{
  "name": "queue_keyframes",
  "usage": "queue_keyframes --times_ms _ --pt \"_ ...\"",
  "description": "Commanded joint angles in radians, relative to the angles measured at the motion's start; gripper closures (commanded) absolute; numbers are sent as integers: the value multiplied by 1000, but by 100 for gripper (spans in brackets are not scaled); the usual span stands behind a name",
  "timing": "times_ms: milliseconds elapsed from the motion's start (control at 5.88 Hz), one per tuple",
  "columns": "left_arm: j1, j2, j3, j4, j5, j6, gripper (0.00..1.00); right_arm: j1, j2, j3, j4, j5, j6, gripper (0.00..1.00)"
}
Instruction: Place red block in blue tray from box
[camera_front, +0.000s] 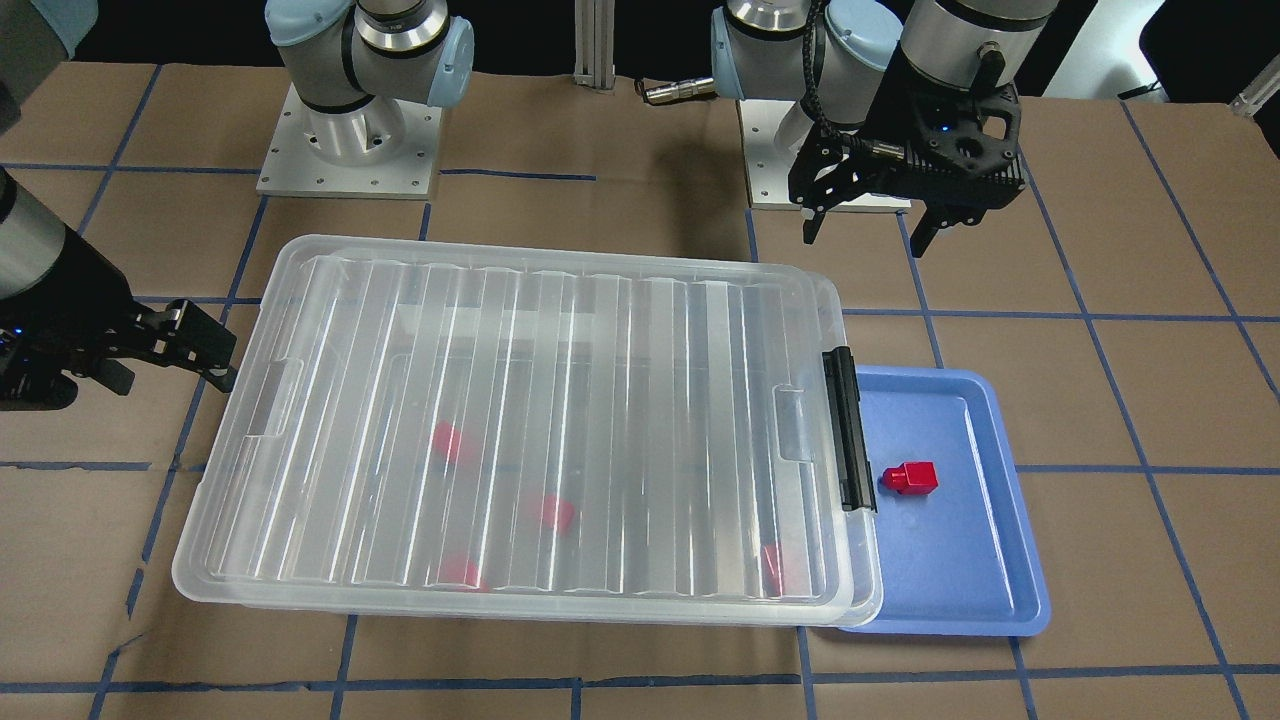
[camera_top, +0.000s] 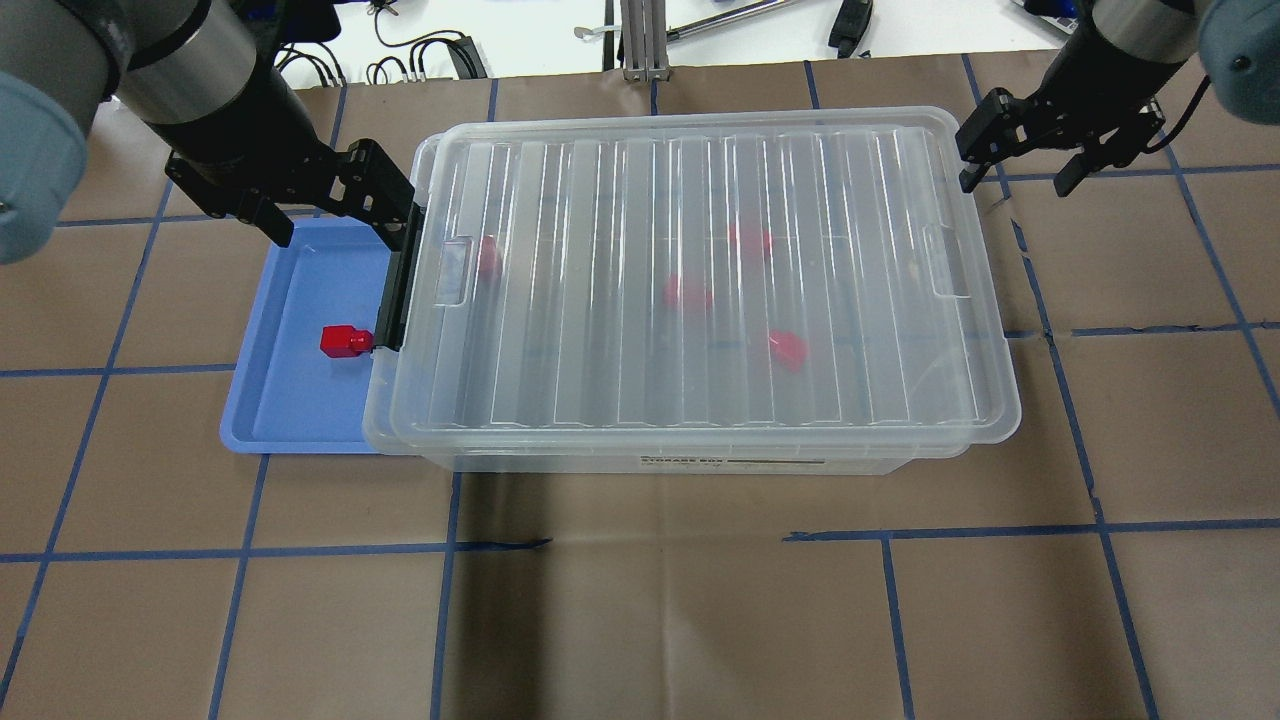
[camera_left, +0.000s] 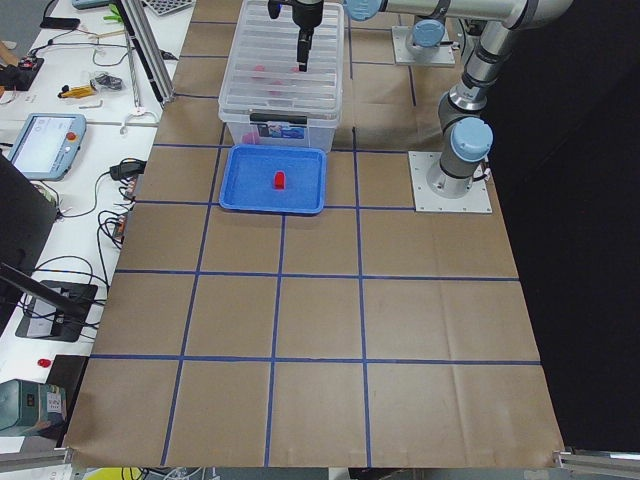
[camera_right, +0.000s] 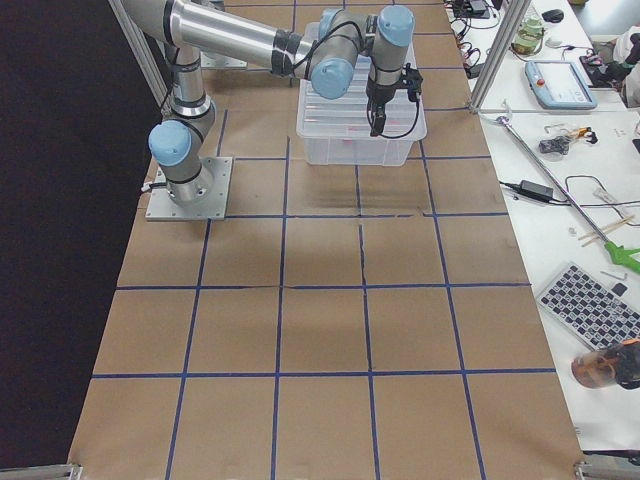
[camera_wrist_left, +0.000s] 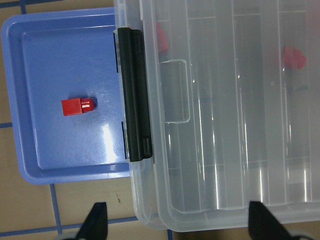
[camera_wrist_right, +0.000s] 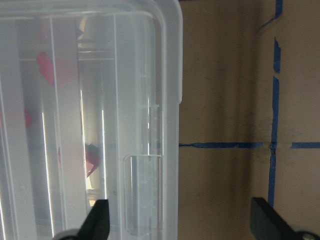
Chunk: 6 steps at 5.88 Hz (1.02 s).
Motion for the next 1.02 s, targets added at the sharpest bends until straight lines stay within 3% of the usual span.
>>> queue_keyframes --times_ms 0,340,510,680,850 --pt "1 0 0 0 0 -1 1 41 4 -83 78 -4 91 0" --pt "1 0 2 0 0 -1 1 159 24 -181 173 -32 261 0" --pt "1 0 2 0 0 -1 1 214 24 -186 184 -49 330 0" --pt "1 -1 9 0 -2 -3 1 248 27 -182 187 -126 337 0" --pt "1 -1 9 0 -2 -3 1 247 21 -145 189 -118 323 0"
